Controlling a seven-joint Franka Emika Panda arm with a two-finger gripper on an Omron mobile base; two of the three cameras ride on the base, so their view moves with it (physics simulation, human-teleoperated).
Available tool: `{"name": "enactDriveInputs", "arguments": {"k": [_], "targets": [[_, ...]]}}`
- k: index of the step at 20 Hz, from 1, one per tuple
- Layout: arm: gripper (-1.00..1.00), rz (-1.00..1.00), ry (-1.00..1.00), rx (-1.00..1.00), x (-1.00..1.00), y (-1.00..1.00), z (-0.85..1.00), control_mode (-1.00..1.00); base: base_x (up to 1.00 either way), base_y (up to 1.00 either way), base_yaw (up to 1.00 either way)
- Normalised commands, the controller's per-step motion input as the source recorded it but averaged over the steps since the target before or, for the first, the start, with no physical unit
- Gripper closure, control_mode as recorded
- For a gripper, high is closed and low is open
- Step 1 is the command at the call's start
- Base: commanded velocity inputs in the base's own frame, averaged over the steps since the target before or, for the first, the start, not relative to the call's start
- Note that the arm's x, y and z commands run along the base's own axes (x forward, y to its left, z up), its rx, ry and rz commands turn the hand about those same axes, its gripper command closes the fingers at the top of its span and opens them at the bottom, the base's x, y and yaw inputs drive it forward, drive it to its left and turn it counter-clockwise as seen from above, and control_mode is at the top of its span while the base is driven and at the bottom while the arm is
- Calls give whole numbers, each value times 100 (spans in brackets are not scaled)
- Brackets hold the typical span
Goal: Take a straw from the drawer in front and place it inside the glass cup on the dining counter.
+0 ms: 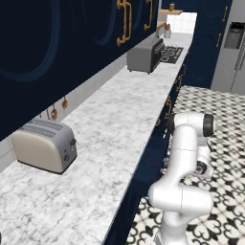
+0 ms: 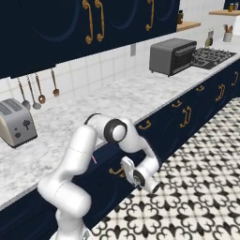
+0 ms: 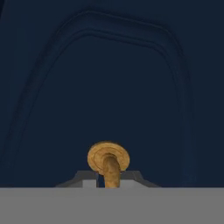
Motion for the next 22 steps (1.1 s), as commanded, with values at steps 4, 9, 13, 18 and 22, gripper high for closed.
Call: {"name": "enactDriveInputs", "arguments": {"k": [4, 9, 13, 18, 22], "targets": [[100, 0, 5, 0, -3, -100, 6, -100, 0, 0, 0], [-100, 1, 8, 0, -8, -83, 1, -100, 0, 0, 0], [-100, 0, 14, -8, -21, -3, 12, -100, 0, 0, 0], [-100, 0, 7, -19, -75, 0, 48, -100, 0, 0, 0], [-100, 0, 11, -30, -65, 0, 61, -100, 0, 0, 0]]}}
